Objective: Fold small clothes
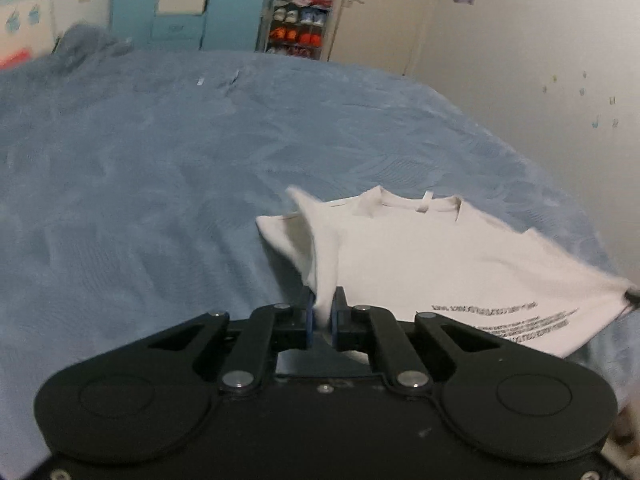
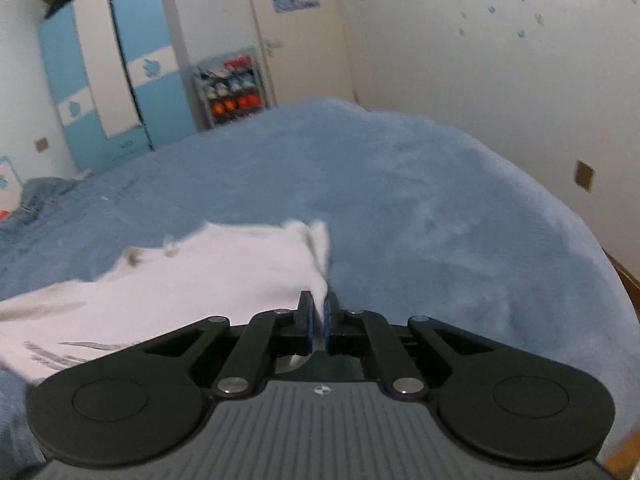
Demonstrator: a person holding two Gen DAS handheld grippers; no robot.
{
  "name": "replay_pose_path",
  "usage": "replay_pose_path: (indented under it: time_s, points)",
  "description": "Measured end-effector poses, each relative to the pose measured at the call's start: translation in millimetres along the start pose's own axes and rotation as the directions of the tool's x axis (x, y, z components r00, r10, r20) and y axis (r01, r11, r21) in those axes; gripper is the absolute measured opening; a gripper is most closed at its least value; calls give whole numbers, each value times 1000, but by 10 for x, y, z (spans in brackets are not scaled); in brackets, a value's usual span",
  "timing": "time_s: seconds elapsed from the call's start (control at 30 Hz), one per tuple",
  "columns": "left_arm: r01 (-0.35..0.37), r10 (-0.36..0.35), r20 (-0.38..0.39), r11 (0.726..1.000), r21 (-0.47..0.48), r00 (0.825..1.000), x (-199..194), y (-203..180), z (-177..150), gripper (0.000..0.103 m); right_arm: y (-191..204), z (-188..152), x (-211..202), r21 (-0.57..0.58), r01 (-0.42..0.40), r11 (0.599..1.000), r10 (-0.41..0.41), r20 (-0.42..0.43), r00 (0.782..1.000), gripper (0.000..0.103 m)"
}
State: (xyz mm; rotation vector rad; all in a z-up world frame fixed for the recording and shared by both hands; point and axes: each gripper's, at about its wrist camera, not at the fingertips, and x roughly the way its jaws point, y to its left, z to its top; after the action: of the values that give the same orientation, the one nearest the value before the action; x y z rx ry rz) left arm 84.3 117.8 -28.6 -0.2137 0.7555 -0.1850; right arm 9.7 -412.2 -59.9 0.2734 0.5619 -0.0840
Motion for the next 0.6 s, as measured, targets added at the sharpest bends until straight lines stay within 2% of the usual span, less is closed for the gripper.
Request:
replay_pose_path:
  time_s: [0.07,0.1,0.17,0.23,0.3,0.33,0.37,0.4,0.43,0.47,0.5,0.6]
  points:
    - [8,-11,-53,999,-45,999,74,119,-193,6,-119,-160,177,27,19,999,-18,-66,998,4]
    - [-11,6,-90,998,-56,996,161,193,-347,7,-171,-253,283,34,29,999,-25,-96,995,5]
    - [-50,33,-181,995,-92,983,418,353,-661,7,-235,-452,471,43,49,998,-41,-161,986,5]
    - [-79,52,-237,991,-108,970,661,466,-920,9,-254,-641,631,34,82,996,-73,-208,975,10]
    - [-80,50,-235,990,-120,971,743,492,-1015,10,-230,-641,608,15,85,996,-80,-196,977,15]
    - [-83,57,-234,992,-100,970,715,455,-974,11,-220,-588,518,8,70,998,-68,-174,982,24]
    - [-93,74,-230,993,-70,970,654,411,-919,19,-195,-520,423,0,68,998,-68,-137,988,27]
    - [-114,105,-205,993,-33,973,583,353,-812,25,-172,-417,318,-6,80,997,-81,-81,993,31]
    - [-147,145,-166,989,1,975,522,305,-663,30,-135,-343,231,-12,87,996,-87,-32,996,31]
    - [-169,172,-113,985,35,979,426,245,-580,39,-68,-257,139,-25,93,995,-92,29,995,31]
    - [-176,179,-46,982,63,983,313,159,-473,43,19,-180,80,-39,84,996,-81,76,994,32]
    - [-108,100,94,991,85,991,207,-85,-231,51,342,-9,153,-77,-42,996,49,101,994,31]
